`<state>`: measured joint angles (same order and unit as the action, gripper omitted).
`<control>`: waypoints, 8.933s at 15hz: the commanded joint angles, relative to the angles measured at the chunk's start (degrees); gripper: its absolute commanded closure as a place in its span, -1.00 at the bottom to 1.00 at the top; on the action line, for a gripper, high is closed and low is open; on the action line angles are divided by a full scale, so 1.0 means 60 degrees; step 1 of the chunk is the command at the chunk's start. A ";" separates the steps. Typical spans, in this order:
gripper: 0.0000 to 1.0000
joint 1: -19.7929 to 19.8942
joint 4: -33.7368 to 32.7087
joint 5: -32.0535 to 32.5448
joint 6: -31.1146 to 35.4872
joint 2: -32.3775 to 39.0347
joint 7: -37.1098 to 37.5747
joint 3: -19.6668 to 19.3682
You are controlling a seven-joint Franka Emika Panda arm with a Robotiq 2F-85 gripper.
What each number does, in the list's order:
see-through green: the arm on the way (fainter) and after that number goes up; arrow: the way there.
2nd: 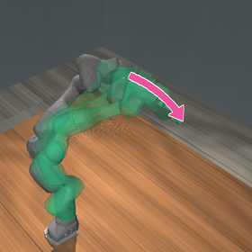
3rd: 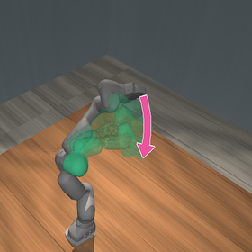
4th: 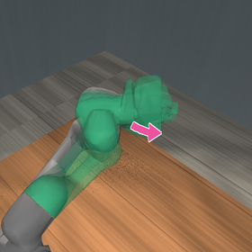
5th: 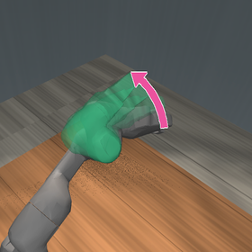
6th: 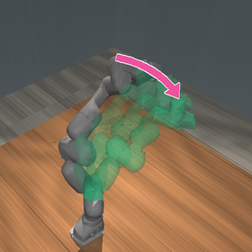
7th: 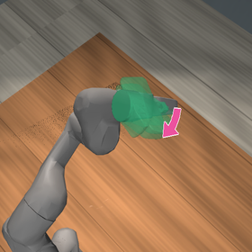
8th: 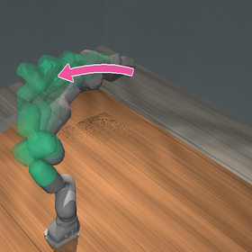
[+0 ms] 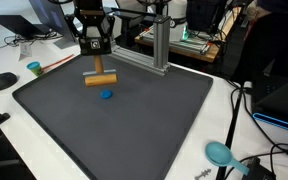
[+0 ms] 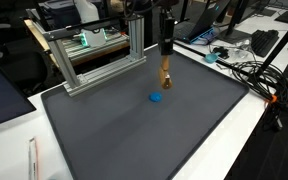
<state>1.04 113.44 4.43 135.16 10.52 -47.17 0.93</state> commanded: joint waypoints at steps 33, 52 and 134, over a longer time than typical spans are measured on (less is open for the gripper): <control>0.55 0.0353 -0.0964 0.0588 -0.0388 0.2031 -0.2195 0.0178; 0.55 0.0421 -0.1059 0.0694 -0.0101 0.2584 -0.2304 0.0251; 0.55 0.0247 -0.1455 0.1811 -0.0756 0.2810 -0.3157 0.0504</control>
<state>1.85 105.54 16.89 130.02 23.95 -63.58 3.24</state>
